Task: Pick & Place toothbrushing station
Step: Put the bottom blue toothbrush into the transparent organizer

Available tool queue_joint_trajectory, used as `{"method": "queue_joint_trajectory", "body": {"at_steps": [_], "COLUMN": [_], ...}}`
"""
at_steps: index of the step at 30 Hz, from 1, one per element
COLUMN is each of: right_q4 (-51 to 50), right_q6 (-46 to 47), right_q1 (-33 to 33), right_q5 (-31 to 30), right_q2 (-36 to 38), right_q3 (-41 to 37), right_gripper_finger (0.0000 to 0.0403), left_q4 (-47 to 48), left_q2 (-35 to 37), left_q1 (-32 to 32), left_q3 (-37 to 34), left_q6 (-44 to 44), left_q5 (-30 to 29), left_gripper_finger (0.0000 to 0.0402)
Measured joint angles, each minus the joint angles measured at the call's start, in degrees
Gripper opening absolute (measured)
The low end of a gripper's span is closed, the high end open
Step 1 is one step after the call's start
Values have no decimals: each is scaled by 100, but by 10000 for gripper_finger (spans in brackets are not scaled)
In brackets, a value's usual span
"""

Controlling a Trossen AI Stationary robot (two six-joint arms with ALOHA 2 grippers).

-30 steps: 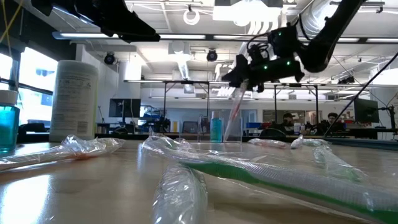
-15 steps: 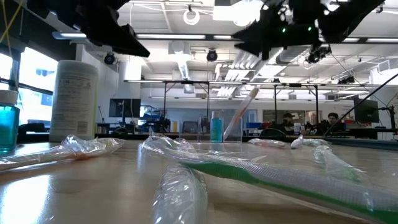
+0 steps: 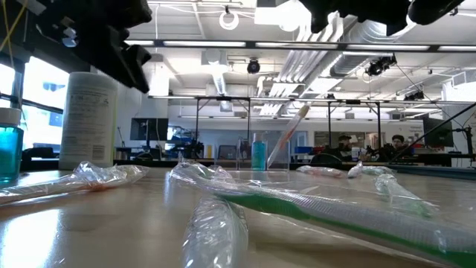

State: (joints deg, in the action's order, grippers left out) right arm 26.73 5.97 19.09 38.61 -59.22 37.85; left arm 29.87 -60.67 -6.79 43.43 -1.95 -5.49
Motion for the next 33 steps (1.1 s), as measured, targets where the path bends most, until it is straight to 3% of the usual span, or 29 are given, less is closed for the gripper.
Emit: {"method": "queue_joint_trajectory", "body": {"at_steps": [11, 21, 29, 33], "right_q4": [-615, -706, -810, -986], "right_q6": [-325, -327, -327, -415], "right_q1": [-829, -1302, -1485, -1551], "right_q5": [-85, -289, -316, -625], "right_q2": [-22, -24, -24, -24], "right_q3": [0, 0, 0, 0], "right_gripper_finger": [237, 237, 237, 237], "left_q4": [1024, 1265, 1272, 1201], "left_q2": [-1090, -1729, -2062, -2181], "left_q1": [2, 2, 4, 3], "left_q3": [200, 197, 197, 197], "left_q6": [-75, -386, -383, -267], "left_q5": [-105, -515, -361, -83], "left_gripper_finger": [184, 184, 184, 184]}}
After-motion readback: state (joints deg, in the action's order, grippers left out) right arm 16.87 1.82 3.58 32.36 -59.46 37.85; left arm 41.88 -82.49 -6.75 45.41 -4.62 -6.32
